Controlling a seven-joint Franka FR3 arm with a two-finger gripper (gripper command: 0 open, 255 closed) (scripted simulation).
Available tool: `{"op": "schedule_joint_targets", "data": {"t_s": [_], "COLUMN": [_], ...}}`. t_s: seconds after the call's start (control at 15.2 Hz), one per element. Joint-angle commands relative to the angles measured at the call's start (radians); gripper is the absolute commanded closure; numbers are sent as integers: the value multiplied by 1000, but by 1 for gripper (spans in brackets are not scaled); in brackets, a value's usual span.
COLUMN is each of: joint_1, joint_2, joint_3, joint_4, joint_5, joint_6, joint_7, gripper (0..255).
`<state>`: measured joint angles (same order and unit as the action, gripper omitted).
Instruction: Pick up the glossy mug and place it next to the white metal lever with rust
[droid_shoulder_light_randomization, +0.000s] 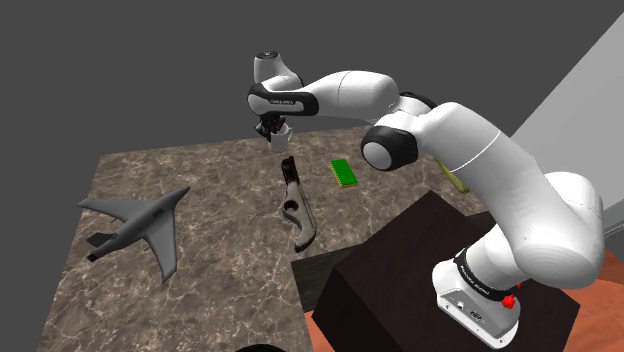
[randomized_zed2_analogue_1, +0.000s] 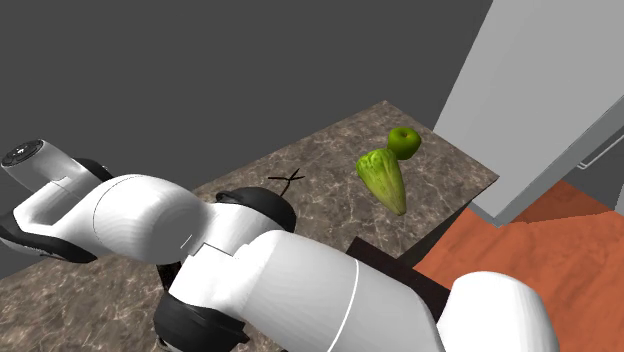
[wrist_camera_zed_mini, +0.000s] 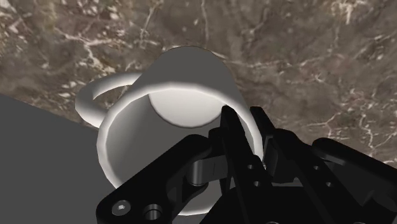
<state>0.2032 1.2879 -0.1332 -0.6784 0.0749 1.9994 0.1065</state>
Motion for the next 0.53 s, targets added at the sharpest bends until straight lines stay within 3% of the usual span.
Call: {"op": "schedule_joint_targets", "data": {"t_s": [0.0,0.13,0.2,0.46], "joint_1": [0,0,0,0], "joint_2": [0,0,-1,-1], "joint_3": [0,0,0,0], "joint_4": [0,0,-1,-1], "joint_5": [0,0,0,0], "joint_6": [1,1,1,1], "joint_7": [0,0,0,0], "gripper": [255,255,0,0]}}
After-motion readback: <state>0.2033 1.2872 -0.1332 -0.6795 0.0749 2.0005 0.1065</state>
